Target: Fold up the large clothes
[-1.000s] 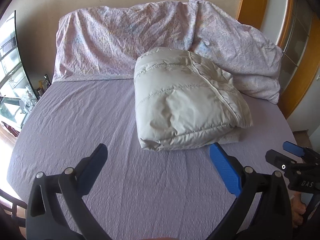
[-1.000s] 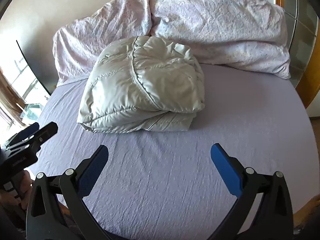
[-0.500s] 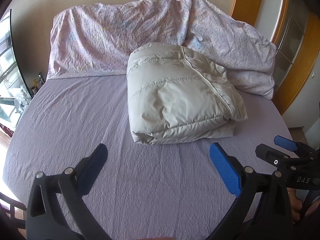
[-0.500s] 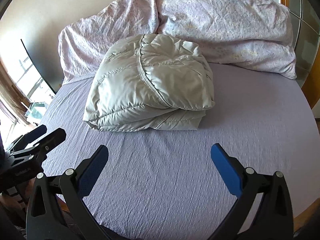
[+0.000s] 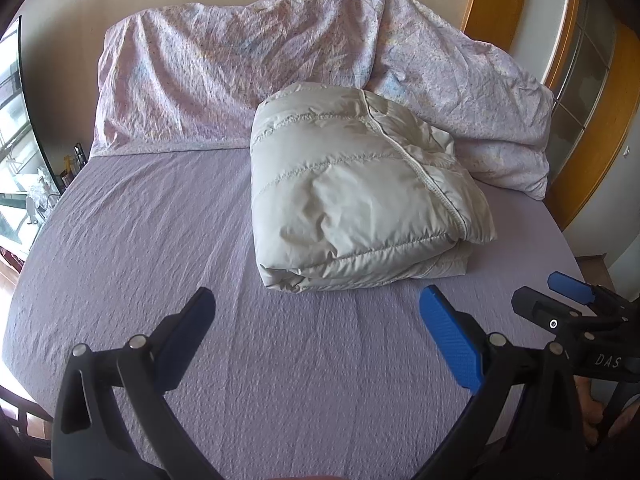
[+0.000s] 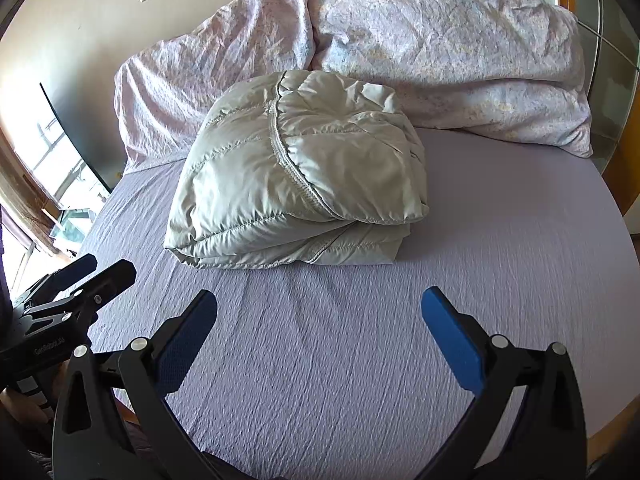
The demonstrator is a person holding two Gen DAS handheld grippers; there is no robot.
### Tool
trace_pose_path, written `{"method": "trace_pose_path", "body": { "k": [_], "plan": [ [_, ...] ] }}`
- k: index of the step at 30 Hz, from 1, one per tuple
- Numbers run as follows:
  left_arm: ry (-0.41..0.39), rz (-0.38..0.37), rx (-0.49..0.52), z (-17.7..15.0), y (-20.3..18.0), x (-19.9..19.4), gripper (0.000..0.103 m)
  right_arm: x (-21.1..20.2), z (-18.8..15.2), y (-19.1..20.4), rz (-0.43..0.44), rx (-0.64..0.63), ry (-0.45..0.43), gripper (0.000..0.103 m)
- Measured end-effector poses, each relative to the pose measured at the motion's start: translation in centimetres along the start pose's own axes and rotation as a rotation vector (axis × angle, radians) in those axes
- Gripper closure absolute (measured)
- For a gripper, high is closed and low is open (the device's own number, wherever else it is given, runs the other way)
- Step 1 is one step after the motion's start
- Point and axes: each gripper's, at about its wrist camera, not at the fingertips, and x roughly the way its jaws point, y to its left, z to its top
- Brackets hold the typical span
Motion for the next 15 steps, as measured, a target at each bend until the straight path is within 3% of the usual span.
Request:
{"method": "trace_pose_path", "body": {
  "k": [15],
  "plan": [
    [0.006,-0.012,0.008,-0.02,-0.28,0.22,0.002,0.31,0.12,-0.14,-0.001,0.014,0.0,0.001]
  ]
}}
